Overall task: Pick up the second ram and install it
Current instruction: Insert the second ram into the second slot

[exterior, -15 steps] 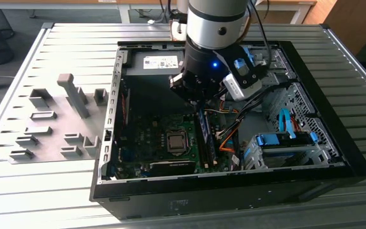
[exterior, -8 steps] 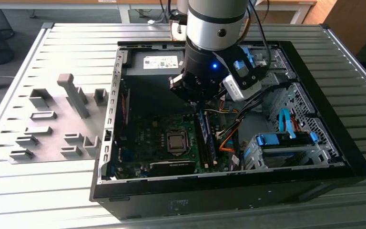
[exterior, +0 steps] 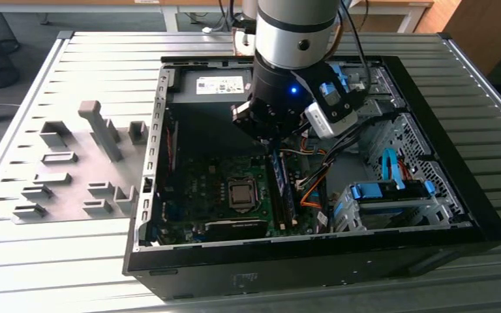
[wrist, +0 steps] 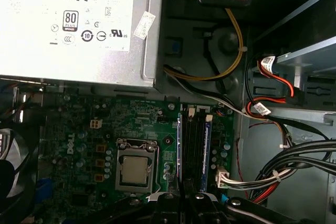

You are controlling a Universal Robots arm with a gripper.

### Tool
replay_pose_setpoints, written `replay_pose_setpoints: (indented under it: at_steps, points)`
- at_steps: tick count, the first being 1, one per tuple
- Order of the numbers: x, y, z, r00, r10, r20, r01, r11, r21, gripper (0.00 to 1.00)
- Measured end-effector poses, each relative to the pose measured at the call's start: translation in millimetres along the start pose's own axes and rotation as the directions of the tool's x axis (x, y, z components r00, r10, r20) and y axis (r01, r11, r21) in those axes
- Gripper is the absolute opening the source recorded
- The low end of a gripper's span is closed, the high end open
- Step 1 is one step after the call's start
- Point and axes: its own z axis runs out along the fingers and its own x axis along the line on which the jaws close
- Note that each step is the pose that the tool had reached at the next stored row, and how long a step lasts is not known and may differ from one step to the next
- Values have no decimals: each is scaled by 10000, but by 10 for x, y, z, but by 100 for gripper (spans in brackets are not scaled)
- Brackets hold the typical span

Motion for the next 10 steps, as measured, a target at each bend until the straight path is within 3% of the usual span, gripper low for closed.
replay_pose_setpoints:
  at_steps: [6, 10]
  points:
    - [-9, -6, 8, 10000, 1, 1, -1, 10000, -2, 14]
    - [-33, -11, 61, 10000, 29, -3, -29, 10000, -2, 14]
